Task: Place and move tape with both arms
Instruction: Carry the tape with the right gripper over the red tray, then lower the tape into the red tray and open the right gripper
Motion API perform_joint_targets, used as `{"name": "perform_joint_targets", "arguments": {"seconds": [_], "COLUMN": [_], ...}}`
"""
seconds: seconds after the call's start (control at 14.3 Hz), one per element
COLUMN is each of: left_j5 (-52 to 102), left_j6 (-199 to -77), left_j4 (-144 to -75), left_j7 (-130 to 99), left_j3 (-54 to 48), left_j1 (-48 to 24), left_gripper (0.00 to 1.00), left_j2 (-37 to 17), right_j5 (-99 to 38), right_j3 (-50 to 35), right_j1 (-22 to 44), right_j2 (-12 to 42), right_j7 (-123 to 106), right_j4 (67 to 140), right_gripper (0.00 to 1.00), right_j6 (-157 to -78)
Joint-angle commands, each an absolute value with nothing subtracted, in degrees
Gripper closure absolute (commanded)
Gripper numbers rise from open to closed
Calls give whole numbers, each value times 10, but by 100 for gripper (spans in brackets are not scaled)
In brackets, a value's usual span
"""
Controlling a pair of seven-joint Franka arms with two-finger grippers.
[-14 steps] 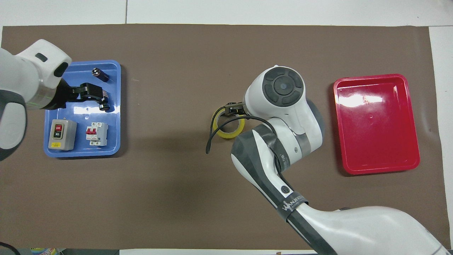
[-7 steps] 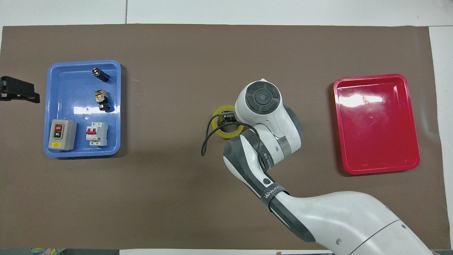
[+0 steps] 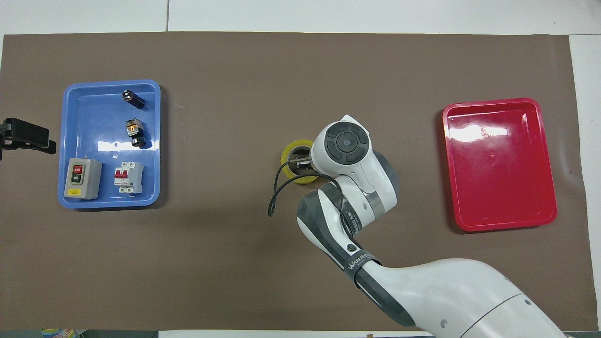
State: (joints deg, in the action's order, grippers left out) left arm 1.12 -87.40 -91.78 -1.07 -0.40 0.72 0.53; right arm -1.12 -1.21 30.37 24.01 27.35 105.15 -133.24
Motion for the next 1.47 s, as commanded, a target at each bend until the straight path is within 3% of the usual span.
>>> {"name": "perform_joint_targets", "arguments": {"seconds": [0.0, 0.21, 0.35, 0.77, 1.12, 1.4], "left_j5": [21, 21, 21, 21, 21, 21], "left_j6": [-875, -875, -875, -875, -875, -875], "left_j4": [-936, -934, -934, -934, -934, -934], "left_j7": [-1, -1, -1, -1, -1, -1], "left_j3": [-4, -4, -4, -4, -4, -4], "left_j1": [6, 7, 7, 7, 7, 7], "left_gripper": [0, 0, 0, 0, 0, 0], "left_j2": [24, 25, 25, 25, 25, 25], "right_j5": [-13, -4, 8, 1, -1, -1], "right_j3": [-11, -8, -8, -9, -9, -9], "right_j1": [301, 285, 235, 52, -57, -90], "right_j2": [224, 230, 232, 166, 155, 126], "right_j7": [278, 276, 245, -18, -192, -234], "right_j4": [1063, 987, 941, 947, 987, 1076], "right_gripper": [100, 100, 100, 100, 100, 100], "right_j6": [-1329, -1247, -1190, -1078, -1082, -1160]}}
